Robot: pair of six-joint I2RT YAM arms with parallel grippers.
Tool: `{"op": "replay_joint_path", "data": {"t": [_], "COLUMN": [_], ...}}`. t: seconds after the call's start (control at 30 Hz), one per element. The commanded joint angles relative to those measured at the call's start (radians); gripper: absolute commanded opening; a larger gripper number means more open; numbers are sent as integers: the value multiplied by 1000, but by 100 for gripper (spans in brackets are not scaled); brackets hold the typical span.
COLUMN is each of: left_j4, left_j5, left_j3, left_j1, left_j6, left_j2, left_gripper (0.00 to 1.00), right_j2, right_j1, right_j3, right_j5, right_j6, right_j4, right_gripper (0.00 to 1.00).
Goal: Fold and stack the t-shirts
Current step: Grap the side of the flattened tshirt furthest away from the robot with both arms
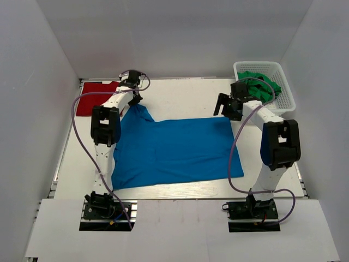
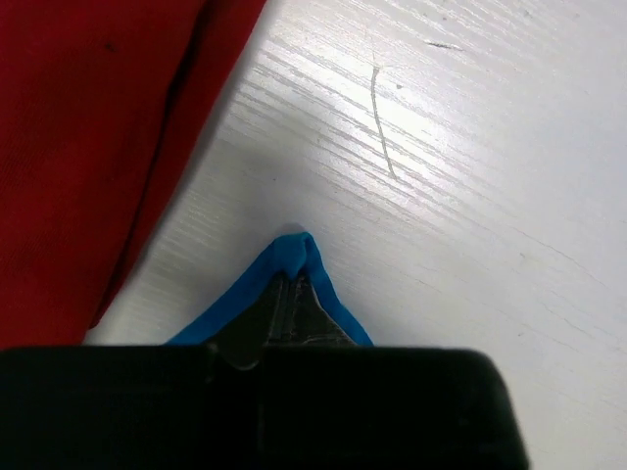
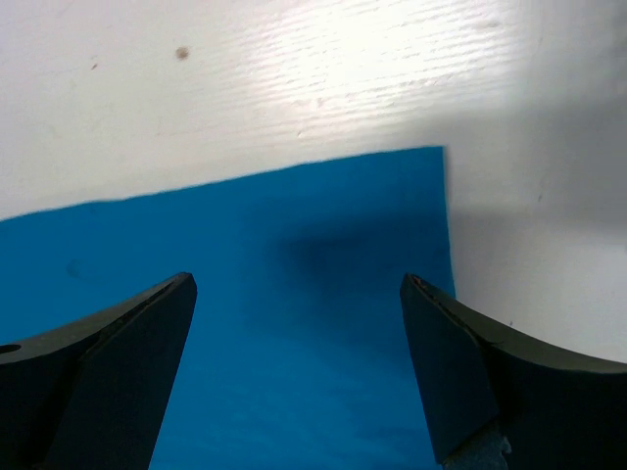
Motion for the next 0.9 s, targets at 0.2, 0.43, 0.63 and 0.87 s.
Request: {"op": "replay_joint_path", "data": {"t": [0.2,0.43,0.63,0.87], "left_j4": [78,120,129,164], "left_j5": [28,-1,-1,-10], "left_j3": [-126,-215,-224,-331], "left_j1": [6,6,6,6], "left_j6": [41,41,41,31], "left_j2": [-95,-164,-173,-294], "left_gripper": [0,0,0,0], "right_j2": [148,224,205,131], "right_j1": [2,12,18,25], "right_j3": [98,109,66,23], "right_j5": [243,221,221,244], "right_j6": [54,103,111,65], "right_j4": [52,112,141,181], "right_gripper": [90,76,31,0]}}
